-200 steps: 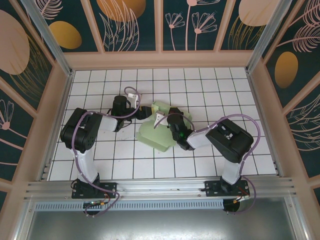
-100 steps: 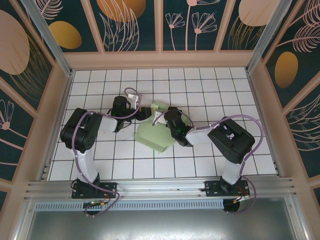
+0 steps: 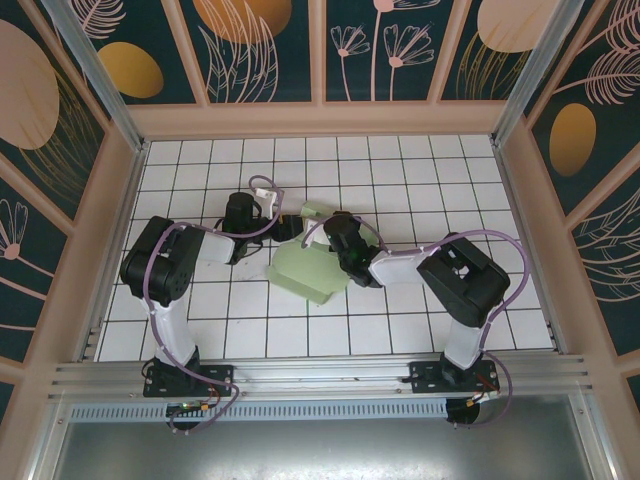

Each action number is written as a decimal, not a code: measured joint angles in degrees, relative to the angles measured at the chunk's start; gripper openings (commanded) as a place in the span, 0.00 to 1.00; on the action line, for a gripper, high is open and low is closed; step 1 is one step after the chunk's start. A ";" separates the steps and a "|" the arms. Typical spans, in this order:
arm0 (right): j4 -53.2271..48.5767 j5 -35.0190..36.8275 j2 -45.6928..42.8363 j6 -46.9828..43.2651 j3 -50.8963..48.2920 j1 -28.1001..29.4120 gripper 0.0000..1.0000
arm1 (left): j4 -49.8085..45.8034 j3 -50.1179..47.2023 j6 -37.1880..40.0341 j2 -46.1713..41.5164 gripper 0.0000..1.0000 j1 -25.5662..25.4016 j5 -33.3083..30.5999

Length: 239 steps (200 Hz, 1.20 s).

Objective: Fold the paper box

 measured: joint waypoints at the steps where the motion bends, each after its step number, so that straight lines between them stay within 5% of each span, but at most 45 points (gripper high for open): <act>1: 0.00 0.00 0.00 0.00 0.00 0.00 0.00 | -0.02 0.00 0.00 -0.02 0.54 -0.02 0.00; 32: 2.14 0.79 0.00 -1.53 -0.28 -0.17 0.00 | -1.42 0.00 0.20 -1.27 0.54 -0.02 -2.19; 99: 27.17 4.17 5.40 -17.05 -5.27 -0.15 0.00 | -1.70 0.00 0.26 -1.90 0.55 0.00 -3.69; 239: 37.99 3.89 9.55 -22.58 -5.90 -0.11 0.00 | -0.66 1.62 1.03 2.34 0.52 0.00 -4.02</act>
